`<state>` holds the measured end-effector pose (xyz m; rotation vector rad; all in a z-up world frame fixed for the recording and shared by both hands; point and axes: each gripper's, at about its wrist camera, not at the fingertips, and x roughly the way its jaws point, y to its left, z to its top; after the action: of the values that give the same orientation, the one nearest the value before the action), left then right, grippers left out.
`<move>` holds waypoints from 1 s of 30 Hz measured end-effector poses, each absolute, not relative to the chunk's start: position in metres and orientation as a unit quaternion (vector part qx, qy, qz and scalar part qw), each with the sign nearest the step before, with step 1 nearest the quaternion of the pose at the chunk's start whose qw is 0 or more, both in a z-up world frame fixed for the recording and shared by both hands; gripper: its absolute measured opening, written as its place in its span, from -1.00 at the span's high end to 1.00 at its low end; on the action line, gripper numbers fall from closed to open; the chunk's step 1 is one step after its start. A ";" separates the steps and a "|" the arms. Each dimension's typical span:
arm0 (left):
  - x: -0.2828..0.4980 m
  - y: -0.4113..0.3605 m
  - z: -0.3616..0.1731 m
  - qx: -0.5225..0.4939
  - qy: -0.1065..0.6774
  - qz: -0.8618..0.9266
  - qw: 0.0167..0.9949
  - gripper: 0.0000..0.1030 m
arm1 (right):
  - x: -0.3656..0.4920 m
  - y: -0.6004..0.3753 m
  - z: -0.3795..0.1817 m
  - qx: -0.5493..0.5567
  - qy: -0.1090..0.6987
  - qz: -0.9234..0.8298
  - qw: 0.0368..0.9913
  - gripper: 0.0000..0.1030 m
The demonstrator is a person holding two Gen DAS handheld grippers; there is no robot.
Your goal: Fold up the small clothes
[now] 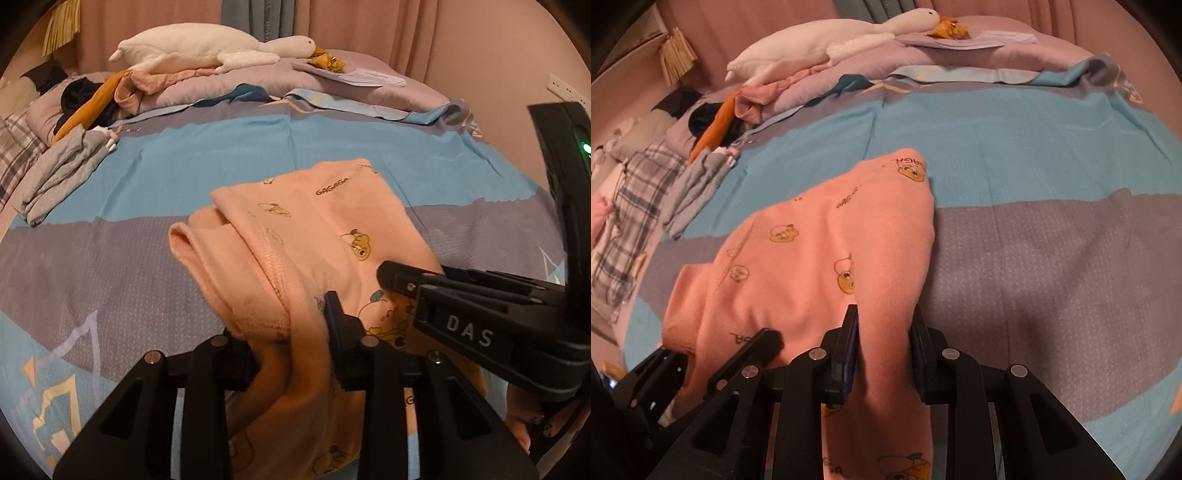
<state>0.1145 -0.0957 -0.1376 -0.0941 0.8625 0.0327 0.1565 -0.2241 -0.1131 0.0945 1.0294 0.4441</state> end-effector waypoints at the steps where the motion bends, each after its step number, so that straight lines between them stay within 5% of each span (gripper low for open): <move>1: 0.115 -0.094 -0.137 -0.051 0.421 0.014 0.905 0.31 | 0.156 -0.225 -0.112 0.046 0.487 0.209 0.846 0.51; 5: 0.115 -0.088 -0.133 -0.057 0.436 0.016 0.898 0.15 | 0.151 -0.226 -0.104 0.028 0.480 0.195 0.855 0.37; 7: 0.114 -0.086 -0.128 -0.059 0.437 0.014 0.898 -0.12 | 0.148 -0.230 -0.096 0.026 0.468 0.190 0.863 0.25; 9: 0.110 -0.084 -0.121 -0.061 0.434 0.014 0.899 -0.36 | 0.144 -0.236 -0.085 0.034 0.457 0.192 0.868 -0.09; 15: 0.094 -0.076 -0.089 -0.062 0.408 0.024 0.910 -0.73 | 0.126 -0.249 -0.052 0.032 0.415 0.187 0.890 -0.63; 21: 0.078 -0.070 -0.059 -0.064 0.398 0.013 0.915 -0.98 | 0.109 -0.255 -0.024 0.034 0.376 0.187 0.907 -0.80; 30: 0.061 -0.058 -0.031 -0.070 0.383 -0.005 0.921 -0.99 | 0.093 -0.260 -0.005 0.043 0.349 0.184 0.918 -0.81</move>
<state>0.0610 -0.0578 -0.0308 -0.1433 0.7870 -0.0099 0.0932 -0.2603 -0.0055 0.0876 0.7184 0.3778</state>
